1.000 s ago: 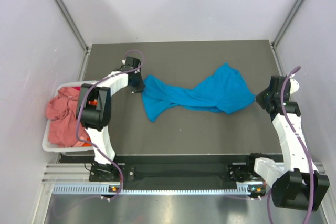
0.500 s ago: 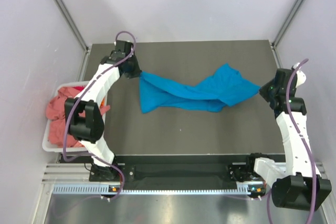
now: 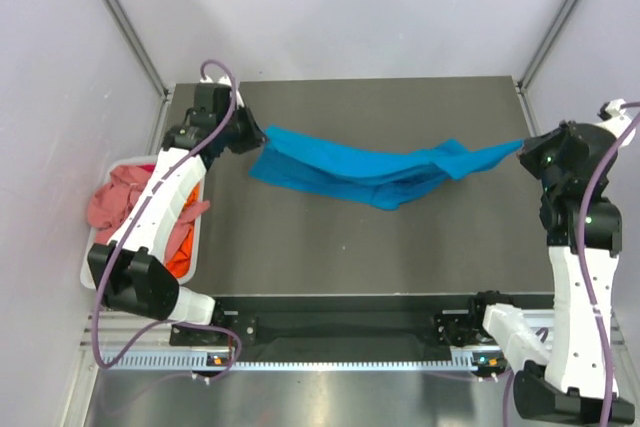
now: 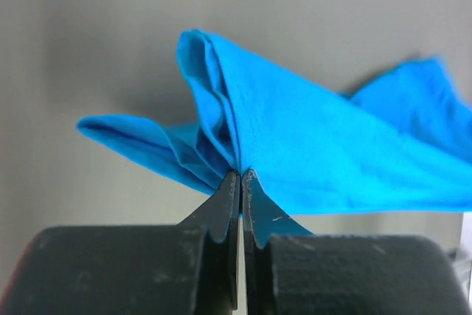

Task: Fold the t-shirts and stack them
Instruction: Flatten the tshirt out

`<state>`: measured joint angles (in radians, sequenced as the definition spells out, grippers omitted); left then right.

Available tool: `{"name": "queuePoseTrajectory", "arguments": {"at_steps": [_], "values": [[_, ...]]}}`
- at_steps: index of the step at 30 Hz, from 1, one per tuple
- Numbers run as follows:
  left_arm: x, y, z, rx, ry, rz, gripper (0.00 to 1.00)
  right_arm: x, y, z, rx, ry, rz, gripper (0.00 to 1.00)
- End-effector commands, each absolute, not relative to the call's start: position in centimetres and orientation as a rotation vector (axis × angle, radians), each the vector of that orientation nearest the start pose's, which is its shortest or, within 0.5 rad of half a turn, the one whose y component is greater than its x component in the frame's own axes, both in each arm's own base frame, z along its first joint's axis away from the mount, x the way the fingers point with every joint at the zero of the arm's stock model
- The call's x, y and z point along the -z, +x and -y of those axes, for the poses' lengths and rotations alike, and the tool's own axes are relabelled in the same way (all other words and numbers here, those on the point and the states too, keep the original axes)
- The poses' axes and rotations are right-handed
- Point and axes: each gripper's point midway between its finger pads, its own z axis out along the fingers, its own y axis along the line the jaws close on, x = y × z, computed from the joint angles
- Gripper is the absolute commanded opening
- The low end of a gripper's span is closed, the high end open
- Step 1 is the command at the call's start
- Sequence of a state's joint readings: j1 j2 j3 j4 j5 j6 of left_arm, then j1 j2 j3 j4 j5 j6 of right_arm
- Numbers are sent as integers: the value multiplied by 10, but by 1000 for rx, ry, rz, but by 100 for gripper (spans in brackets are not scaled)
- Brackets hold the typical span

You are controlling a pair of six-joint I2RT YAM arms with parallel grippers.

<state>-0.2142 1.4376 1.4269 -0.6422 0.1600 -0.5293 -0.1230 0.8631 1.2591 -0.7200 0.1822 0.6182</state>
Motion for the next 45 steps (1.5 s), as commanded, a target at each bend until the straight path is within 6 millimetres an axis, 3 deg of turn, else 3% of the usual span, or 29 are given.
{"name": "queuePoseTrajectory", "arguments": {"at_steps": [1,6,9,11,12,14,19,45], "values": [[-197,359,148,649,-267,-2400,0,-321,254,44,-115,814,-1794,0],[-121,340,138,544,-290,-2586,7,-269,239,41,-87,823,-1899,0],[-95,331,129,466,-295,-2668,11,-242,236,39,-79,831,-1958,0],[-92,330,129,464,-295,-2674,11,-238,238,37,-96,821,-1965,0],[-91,330,130,468,-292,-2677,3,-236,239,36,-101,819,-1966,0],[-90,331,131,478,-293,-2676,0,-233,241,34,-112,814,-1971,0],[-90,327,134,490,-284,-2690,18,-234,247,32,-133,803,-1970,0],[-109,315,145,511,-250,-2657,21,-218,255,26,-177,810,-1989,0]]}}
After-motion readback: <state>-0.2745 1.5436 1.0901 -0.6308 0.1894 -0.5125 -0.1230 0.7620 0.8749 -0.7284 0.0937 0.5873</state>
